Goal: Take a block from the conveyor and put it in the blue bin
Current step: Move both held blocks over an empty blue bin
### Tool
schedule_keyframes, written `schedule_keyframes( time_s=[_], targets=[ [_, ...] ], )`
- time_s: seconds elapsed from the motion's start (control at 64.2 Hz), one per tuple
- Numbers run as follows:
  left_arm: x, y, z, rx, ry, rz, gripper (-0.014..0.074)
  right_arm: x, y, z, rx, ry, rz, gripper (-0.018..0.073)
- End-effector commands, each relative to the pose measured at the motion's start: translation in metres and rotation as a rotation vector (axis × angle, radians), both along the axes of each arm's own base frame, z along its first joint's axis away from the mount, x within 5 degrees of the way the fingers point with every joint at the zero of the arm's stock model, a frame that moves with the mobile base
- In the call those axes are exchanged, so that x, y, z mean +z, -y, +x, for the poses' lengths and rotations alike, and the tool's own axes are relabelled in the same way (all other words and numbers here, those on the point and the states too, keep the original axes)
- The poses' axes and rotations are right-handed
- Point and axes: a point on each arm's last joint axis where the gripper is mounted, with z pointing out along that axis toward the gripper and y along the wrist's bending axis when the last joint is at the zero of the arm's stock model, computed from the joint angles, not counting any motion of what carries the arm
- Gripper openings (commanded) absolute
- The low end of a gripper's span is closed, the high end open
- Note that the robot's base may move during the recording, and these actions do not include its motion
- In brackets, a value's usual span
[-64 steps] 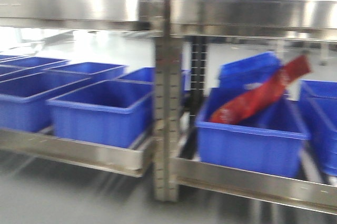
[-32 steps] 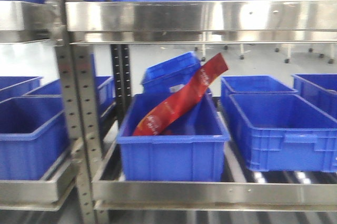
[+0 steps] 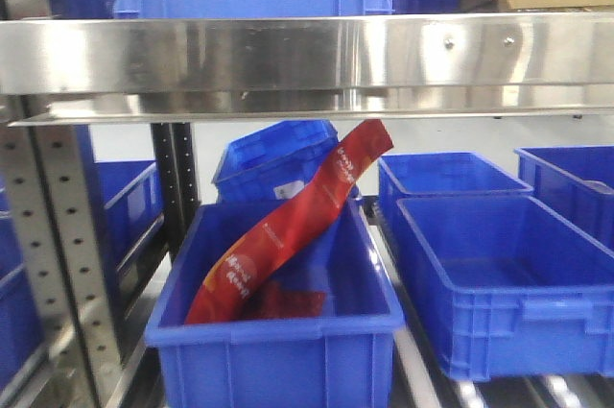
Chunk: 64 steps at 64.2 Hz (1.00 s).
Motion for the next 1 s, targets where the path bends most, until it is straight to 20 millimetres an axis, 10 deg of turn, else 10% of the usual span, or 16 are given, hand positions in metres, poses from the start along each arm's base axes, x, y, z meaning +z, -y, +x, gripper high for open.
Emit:
schedule_keyframes(
  time_s=[0.0, 0.981],
  targets=[
    [0.0038, 0.0011, -0.0008, -0.005, 0.021, -0.018, -0.0111, 0.0047, 0.0011, -0.0009, -0.004, 0.032, 0.005, -0.0162],
    [0.0038, 0.0011, -0.0008, -0.005, 0.021, -0.018, -0.0111, 0.0047, 0.0011, -0.0009, -0.004, 0.032, 0.005, -0.0162]
  ],
)
